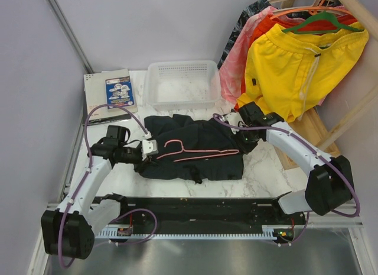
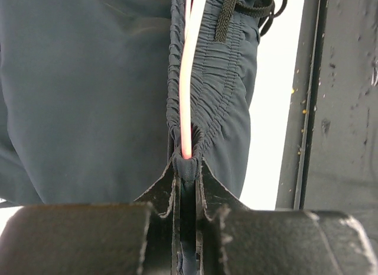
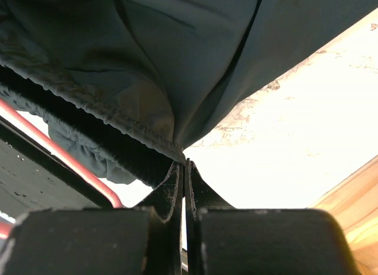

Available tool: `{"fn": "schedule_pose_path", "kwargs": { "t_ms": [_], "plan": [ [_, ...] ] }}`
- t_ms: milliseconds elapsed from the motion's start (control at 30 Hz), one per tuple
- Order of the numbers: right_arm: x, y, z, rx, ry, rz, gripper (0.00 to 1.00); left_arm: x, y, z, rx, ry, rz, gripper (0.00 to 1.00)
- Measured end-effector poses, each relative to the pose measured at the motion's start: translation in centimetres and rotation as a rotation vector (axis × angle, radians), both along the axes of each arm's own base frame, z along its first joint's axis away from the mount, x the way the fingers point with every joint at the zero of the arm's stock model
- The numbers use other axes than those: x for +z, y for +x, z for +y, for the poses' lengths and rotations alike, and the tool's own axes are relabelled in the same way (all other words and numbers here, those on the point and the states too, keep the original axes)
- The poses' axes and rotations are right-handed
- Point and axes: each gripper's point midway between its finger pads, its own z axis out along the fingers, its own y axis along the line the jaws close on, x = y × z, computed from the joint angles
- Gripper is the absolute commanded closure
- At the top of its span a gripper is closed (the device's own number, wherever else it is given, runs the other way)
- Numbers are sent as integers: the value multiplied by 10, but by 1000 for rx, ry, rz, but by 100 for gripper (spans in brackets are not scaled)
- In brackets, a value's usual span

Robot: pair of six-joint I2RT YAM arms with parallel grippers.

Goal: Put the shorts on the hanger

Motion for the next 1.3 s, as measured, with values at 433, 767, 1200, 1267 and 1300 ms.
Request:
{"fn": "schedule_pose_path", "kwargs": {
  "t_ms": [433, 767, 1200, 1267, 1300],
  "plan": [
    [14, 5, -4, 10, 18, -13, 100, -9, 7, 6, 31, 27, 53, 98],
    [72, 31, 11, 67, 78, -125, 100, 6, 27, -7, -33, 102, -26, 98],
    [88, 44, 30, 193, 74, -106, 31, 2, 35, -14, -5, 133, 17, 98],
    [100, 46, 36, 217, 108, -138, 31, 2, 35, -14, 0, 131, 28, 98],
    [106, 45, 39, 232, 131, -154, 32, 1, 35, -15, 4, 131, 36, 98]
  ]
}}
